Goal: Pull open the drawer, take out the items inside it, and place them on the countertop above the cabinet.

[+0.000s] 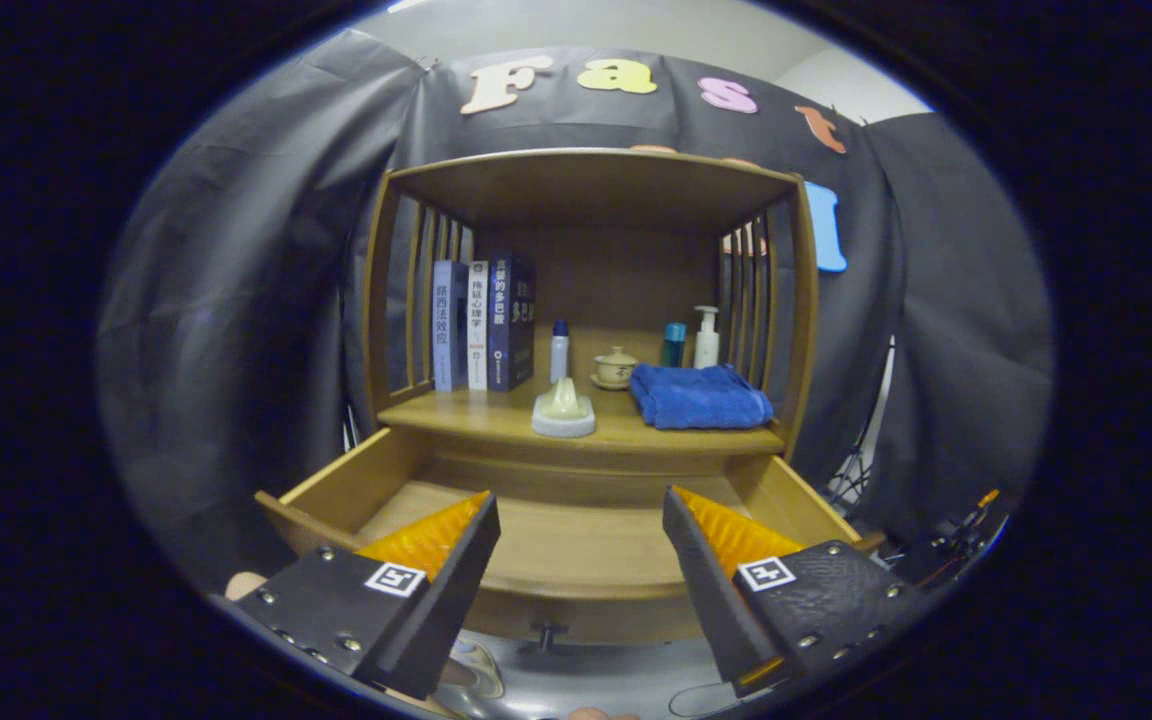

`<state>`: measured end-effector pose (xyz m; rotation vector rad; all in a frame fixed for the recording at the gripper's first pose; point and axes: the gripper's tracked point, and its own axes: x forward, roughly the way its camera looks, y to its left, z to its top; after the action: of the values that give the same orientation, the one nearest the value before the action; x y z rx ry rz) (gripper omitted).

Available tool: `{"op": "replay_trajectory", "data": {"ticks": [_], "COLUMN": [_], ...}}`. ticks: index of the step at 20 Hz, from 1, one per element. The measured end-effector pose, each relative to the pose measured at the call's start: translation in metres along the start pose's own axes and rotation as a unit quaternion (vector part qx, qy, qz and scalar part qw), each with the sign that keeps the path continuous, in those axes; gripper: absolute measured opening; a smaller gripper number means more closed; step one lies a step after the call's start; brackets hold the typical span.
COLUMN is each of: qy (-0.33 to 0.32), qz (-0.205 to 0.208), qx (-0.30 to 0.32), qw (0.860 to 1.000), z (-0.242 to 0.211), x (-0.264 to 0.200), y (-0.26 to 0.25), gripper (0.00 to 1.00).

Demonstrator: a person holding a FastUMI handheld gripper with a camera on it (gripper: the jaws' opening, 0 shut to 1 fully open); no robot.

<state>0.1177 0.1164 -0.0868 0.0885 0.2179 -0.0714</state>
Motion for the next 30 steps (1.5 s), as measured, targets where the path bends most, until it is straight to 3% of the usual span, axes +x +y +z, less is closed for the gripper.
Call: {"op": "replay_trajectory", "data": {"ticks": [11, 30], "qy": [0.049, 0.056], "qz": [-0.015, -0.021], "qx": [0.0, 0.021], "qw": [0.999, 0.998], "z": [-0.063, -0.076], "x": [-0.013, 0.004], "y": [0.018, 0.022], "gripper": [0.98, 0.98]}}
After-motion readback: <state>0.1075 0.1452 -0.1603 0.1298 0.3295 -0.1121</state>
